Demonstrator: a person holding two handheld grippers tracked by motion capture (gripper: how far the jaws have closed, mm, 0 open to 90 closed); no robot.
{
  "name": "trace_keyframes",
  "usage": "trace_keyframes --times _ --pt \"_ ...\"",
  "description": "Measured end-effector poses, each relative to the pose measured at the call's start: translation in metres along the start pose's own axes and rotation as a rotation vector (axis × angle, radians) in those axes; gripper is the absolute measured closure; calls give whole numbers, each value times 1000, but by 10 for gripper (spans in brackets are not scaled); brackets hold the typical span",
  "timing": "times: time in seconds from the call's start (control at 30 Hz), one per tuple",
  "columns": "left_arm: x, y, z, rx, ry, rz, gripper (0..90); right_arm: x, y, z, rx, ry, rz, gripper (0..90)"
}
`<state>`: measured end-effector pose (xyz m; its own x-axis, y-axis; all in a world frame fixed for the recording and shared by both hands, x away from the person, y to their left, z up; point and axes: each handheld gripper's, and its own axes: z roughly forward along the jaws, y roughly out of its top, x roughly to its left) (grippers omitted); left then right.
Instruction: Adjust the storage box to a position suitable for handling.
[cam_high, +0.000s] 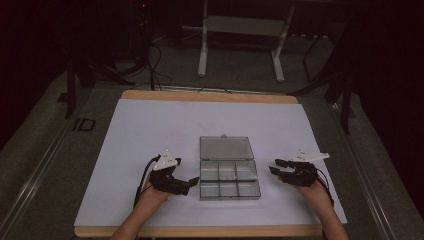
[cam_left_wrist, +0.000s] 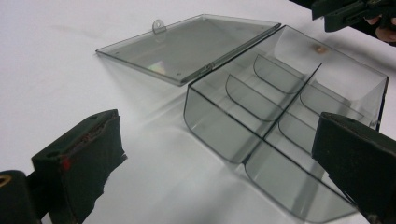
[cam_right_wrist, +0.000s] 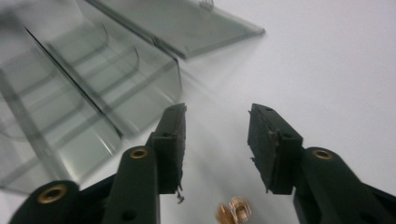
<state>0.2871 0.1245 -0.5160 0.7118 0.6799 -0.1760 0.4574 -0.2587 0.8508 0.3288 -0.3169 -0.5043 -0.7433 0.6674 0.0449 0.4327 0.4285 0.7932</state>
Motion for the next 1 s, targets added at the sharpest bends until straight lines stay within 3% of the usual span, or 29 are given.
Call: trace_keyframes --times 0.13,0.43,0.67,0.87,1.0 --pt "-1 -6 -3 3 -2 -2 27 -4 -10 -4 29 -9 -4 625" --pt "-3 -17 -5 13 3 -11 27 -8 -35 -7 85 -29 11 656" --pt "-2 -22 -8 -4 12 -25 27 -4 -37 -2 100 -35 -28 699" --pt "-2 -25 -6 3 18 -16 27 -5 -38 0 92 -69 -17 833" --pt "-1 -27 -7 -6 26 -16 27 -6 -39 0 82 -69 4 856"
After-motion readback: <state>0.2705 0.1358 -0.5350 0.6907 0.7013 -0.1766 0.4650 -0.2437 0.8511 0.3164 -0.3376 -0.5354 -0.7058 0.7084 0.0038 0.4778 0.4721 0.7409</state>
